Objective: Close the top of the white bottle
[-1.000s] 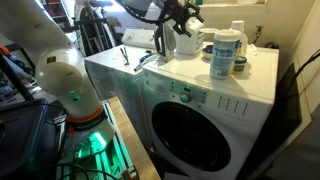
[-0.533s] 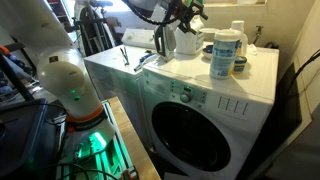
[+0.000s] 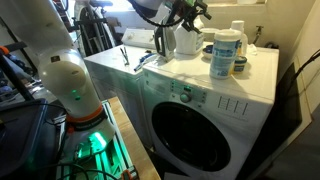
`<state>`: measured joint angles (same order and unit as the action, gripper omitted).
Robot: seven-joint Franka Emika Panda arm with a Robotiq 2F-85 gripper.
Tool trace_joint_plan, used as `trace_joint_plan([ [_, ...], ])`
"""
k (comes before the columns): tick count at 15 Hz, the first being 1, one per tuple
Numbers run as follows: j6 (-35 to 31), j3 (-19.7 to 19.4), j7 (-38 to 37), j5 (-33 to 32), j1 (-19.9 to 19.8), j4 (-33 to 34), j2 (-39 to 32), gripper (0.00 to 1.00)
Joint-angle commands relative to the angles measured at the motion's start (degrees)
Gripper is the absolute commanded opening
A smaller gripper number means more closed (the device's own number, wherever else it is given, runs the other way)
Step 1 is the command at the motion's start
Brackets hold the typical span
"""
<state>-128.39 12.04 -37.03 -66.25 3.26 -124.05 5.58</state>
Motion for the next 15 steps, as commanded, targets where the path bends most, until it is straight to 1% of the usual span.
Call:
trace_joint_plan([
  [1,-0.56,-1.89,-0.96,0.76,1.31,0.51,0.51,1.0],
  [5,0.05,-2.6,-0.23,2.57,1.33,0.36,2.83,1.0],
  [7,0.29,-3.16,-0.06,4.5,1.15,-0.34,4.6,1.0],
  [15,1.31,-5.25,-0.67,7.43,-0.03,-3.4,11.31,1.0],
])
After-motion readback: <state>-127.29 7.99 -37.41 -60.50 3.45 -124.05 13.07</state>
